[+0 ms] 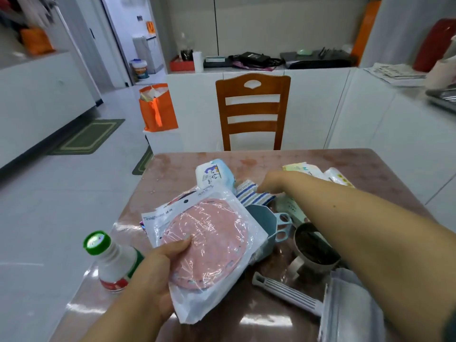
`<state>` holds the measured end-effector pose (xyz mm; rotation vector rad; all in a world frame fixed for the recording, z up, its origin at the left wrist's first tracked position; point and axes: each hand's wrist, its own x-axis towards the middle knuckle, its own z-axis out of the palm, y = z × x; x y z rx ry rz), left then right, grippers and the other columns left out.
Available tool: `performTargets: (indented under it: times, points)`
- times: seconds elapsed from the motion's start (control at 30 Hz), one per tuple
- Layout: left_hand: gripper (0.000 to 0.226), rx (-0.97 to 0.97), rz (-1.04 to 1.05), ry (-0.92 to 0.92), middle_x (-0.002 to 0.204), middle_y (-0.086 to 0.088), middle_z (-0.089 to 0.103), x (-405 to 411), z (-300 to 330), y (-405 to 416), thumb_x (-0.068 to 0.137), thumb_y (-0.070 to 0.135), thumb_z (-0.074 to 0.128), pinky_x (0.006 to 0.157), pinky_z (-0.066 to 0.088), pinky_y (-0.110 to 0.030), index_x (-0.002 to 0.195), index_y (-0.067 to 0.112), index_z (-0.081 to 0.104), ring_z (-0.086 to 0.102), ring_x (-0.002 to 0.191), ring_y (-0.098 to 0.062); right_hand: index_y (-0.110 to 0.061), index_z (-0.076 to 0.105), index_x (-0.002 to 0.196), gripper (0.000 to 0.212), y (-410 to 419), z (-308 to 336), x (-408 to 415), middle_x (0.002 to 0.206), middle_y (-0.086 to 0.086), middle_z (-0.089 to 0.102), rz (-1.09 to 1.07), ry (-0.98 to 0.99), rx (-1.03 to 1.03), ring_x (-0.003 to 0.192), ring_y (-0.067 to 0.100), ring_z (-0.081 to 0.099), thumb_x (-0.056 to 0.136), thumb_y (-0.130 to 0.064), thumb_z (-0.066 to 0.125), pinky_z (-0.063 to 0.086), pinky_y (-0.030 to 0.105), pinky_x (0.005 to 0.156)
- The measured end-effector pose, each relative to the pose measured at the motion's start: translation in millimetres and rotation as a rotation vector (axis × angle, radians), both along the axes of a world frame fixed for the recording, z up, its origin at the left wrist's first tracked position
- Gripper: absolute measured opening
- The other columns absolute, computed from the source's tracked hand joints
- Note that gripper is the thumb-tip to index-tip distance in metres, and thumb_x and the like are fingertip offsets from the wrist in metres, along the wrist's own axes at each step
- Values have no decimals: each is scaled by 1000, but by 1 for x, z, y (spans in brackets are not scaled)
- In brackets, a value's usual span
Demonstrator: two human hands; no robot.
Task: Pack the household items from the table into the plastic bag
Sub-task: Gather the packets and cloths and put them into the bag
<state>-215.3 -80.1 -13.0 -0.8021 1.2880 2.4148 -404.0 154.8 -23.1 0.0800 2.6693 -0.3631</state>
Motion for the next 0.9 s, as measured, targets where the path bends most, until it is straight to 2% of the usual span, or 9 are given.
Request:
performTargets:
  times: [0.1, 0.2, 0.27, 0.4, 0.47, 0.53, 0.67, 0.8, 0.9]
  points:
    - [25, 4, -9, -15, 82, -22, 74, 1, 1, 1, 74, 3, 66, 54, 58, -49, 98, -3, 69, 72, 66, -39, -11, 59, 117, 44, -11, -15, -8, 114, 8, 60, -1, -52, 6, 89, 22, 53, 86, -42, 62, 40, 33, 82]
    - [26, -36, -6, -36, 68, -18, 73, 0, 2, 2, 76, 3, 64, 39, 54, -39, 101, -3, 67, 69, 51, -34, -10, 59, 96, 30, -18, -16, -8, 86, 3, 58, -70, 8, -75, 71, 18, 52, 85, -37, 66, 39, 30, 72]
    - [25, -44, 1, -51, 69, -18, 73, 0, 2, 4, 78, 3, 64, 38, 53, -38, 103, -2, 66, 69, 51, -34, -14, 53, 87, 20, -15, -7, -7, 79, 3, 56, -237, 54, -279, 71, 18, 56, 86, -29, 67, 44, 30, 70]
    - [22, -14, -16, -75, 78, -21, 74, 5, 7, 6, 82, 4, 63, 50, 57, -49, 103, 0, 66, 71, 64, -39, -7, 58, 95, 24, 11, 45, 6, 99, 7, 67, -615, 306, -877, 86, 23, 68, 78, -14, 74, 56, 38, 81]
    - [17, -24, -13, -71, 76, -20, 74, 8, 14, 7, 85, 5, 61, 52, 58, -49, 100, 0, 66, 72, 62, -38, -8, 62, 100, 29, 23, 77, 27, 99, 7, 71, -574, 345, -1141, 85, 23, 71, 75, -12, 77, 58, 36, 77]
    - [13, -42, -15, -52, 72, -19, 74, 12, 22, 7, 88, 6, 59, 58, 58, -47, 97, 0, 65, 72, 61, -36, -9, 64, 100, 37, 26, 101, 55, 97, 8, 73, -439, 230, -1323, 88, 24, 72, 67, -15, 79, 59, 35, 76]
    - [16, -93, -45, 26, 76, -18, 74, 23, 47, 9, 92, 12, 55, 67, 56, -47, 102, 2, 63, 70, 74, -36, -10, 64, 105, 44, -4, 109, 116, 99, 7, 74, -175, -85, -1052, 92, 23, 70, 64, -18, 78, 54, 38, 82]
    - [31, -68, -172, 133, 95, -18, 75, 48, 79, 13, 94, 35, 53, 68, 59, -52, 101, 11, 71, 73, 84, -35, -14, 63, 101, 29, -40, 106, 169, 98, 8, 72, -144, -80, -993, 90, 23, 71, 76, -16, 76, 55, 35, 79]
    - [27, -178, -248, 191, 96, -18, 75, 72, 101, 15, 86, 28, 66, 71, 59, -51, 106, 9, 68, 73, 86, -33, -19, 54, 101, 40, -46, 119, 200, 100, 8, 67, -241, 68, -1056, 90, 23, 68, 70, -17, 81, 55, 35, 74]
